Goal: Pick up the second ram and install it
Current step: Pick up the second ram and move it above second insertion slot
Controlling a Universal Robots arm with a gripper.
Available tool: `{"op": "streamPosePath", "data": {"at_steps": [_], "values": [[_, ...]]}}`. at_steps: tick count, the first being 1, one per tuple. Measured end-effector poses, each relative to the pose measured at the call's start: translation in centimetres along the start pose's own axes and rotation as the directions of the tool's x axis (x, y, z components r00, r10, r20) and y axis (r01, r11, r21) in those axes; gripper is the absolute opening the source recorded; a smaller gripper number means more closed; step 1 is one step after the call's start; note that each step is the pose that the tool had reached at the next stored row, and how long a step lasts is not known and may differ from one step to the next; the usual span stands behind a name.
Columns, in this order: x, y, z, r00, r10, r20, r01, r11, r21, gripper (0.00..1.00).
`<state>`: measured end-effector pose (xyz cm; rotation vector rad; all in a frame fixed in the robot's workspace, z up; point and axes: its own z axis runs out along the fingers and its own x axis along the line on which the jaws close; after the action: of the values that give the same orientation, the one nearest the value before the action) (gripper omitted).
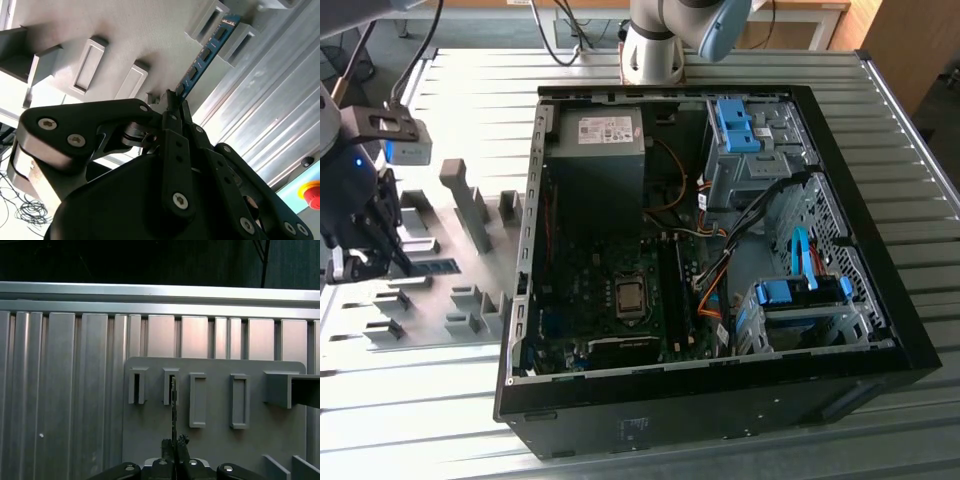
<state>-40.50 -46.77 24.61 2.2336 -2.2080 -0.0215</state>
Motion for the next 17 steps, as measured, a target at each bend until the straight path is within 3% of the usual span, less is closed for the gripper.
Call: {"op": "streamPosePath", "data": {"at_steps": [17], "values": [[-0.02,0.03,-2.30,1.0000,0.000,0.0000,0.000,1.0000,-0.0001,0.14]]}}
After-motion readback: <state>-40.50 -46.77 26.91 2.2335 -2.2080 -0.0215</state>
